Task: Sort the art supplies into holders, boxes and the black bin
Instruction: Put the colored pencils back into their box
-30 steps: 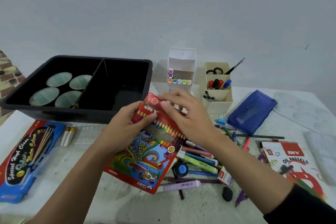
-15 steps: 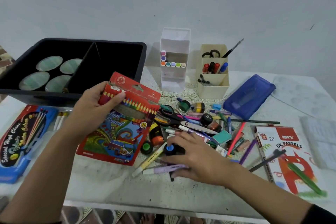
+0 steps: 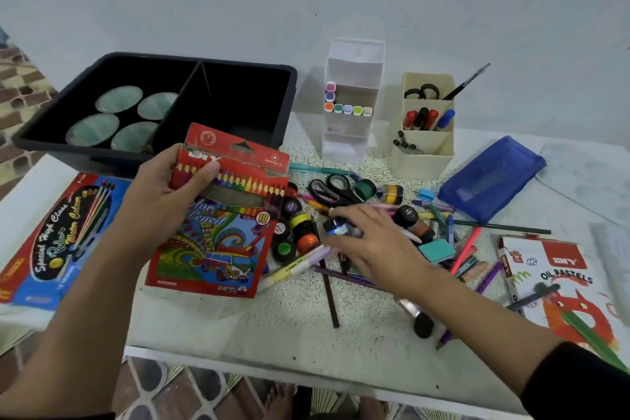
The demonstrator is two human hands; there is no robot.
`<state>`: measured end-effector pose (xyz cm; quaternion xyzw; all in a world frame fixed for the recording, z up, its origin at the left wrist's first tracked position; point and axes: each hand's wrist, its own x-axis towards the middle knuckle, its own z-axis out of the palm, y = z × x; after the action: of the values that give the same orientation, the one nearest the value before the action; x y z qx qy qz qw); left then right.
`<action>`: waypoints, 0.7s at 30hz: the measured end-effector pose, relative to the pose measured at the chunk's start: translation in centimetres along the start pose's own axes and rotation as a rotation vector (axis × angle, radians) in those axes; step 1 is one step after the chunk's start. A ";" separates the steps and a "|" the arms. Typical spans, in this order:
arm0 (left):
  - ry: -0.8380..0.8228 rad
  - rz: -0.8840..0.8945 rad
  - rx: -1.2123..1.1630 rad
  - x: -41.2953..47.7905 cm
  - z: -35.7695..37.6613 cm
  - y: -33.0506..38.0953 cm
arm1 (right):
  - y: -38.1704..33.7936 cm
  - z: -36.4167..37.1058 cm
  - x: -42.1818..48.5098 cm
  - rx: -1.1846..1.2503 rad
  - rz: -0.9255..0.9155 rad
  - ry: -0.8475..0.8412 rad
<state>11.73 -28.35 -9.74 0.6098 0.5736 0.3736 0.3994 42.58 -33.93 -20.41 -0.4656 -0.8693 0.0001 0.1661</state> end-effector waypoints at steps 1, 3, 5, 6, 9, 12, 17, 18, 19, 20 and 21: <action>-0.001 -0.002 -0.005 -0.1 0.1 -0.1 | 0.3 0.0 0.3 0.016 0.020 0.010; -0.006 0.001 -0.017 -0.4 0.4 -0.2 | 0.7 0.0 0.7 0.038 0.062 0.028; -0.020 0.011 -0.013 -0.5 0.9 -0.3 | 0.8 0.1 1.0 0.024 0.106 0.053; -0.030 0.014 -0.009 -0.6 1.1 -0.3 | 0.7 0.2 1.1 0.016 0.126 0.078; -0.058 0.013 -0.023 -0.7 1.7 -0.4 | 0.4 0.4 1.4 -0.027 0.136 0.151; -0.064 0.020 -0.023 -0.6 2.0 -0.4 | 0.0 0.8 1.4 -0.033 0.128 0.164; -0.054 0.034 -0.033 -0.4 1.5 -0.4 | -0.4 0.4 1.2 -0.014 0.177 0.011; -0.049 0.039 -0.029 -0.4 1.4 -0.4 | -0.5 0.3 1.1 -0.029 0.185 -0.021; -0.046 0.040 -0.030 -0.4 1.3 -0.3 | -0.6 0.3 1.1 -0.037 0.191 -0.034; -0.044 0.041 -0.037 -0.4 1.2 -0.3 | -0.7 0.3 1.0 -0.038 0.199 -0.025; -0.043 0.044 -0.042 -0.4 1.1 -0.3 | -0.9 0.1 1.0 -0.032 0.211 0.001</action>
<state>12.65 -28.81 -10.45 0.6218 0.5433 0.3809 0.4161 41.33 -33.58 -20.08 -0.5570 -0.8153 0.0035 0.1582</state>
